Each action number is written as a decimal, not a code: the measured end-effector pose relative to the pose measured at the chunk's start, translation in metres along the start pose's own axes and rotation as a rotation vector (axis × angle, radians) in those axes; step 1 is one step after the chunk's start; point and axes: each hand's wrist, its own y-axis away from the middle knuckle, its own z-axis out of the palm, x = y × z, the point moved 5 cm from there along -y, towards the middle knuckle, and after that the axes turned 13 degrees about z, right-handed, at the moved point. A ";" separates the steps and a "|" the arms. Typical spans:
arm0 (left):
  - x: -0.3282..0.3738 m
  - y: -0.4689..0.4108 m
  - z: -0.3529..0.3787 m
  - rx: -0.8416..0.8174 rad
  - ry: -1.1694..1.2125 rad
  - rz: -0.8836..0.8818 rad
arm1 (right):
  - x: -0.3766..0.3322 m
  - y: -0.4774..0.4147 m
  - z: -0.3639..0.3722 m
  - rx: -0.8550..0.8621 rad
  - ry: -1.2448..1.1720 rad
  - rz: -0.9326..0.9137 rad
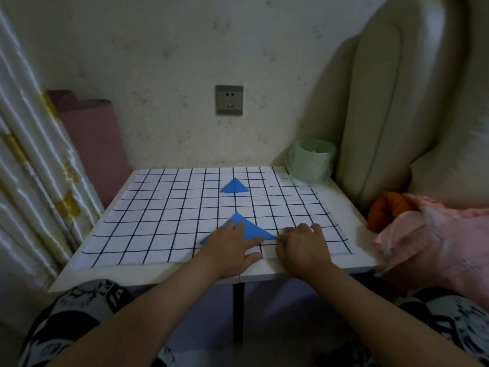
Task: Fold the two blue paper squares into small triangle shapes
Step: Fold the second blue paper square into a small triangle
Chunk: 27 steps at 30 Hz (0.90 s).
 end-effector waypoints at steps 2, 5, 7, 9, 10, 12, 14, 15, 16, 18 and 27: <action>-0.001 -0.001 -0.001 0.000 0.018 -0.010 | 0.004 0.000 0.000 -0.006 -0.019 -0.011; -0.001 0.000 -0.001 0.032 0.034 -0.014 | 0.005 0.001 0.001 0.005 -0.045 -0.024; -0.003 0.001 -0.001 0.070 0.043 -0.014 | 0.004 0.000 0.002 0.036 -0.038 -0.028; -0.009 0.000 -0.002 0.137 0.088 -0.011 | 0.004 -0.006 0.002 0.058 -0.059 -0.004; -0.014 0.000 -0.002 0.178 0.142 -0.015 | 0.004 -0.009 0.001 0.061 -0.085 0.008; -0.027 0.000 -0.002 0.237 0.284 -0.046 | 0.001 -0.016 0.002 0.054 -0.133 0.009; -0.042 -0.001 0.001 0.247 0.355 -0.096 | -0.004 -0.023 0.006 0.031 -0.163 -0.008; -0.049 -0.001 0.003 0.226 0.362 -0.128 | -0.007 -0.026 0.008 0.012 -0.181 -0.014; -0.056 -0.002 0.005 0.190 0.370 -0.162 | -0.011 -0.030 0.010 -0.006 -0.190 -0.019; -0.065 -0.003 0.009 0.115 0.390 -0.213 | -0.019 -0.036 0.014 -0.022 -0.177 -0.028; -0.077 -0.008 0.001 0.243 0.707 -0.193 | -0.041 -0.047 0.015 -0.150 -0.420 -0.005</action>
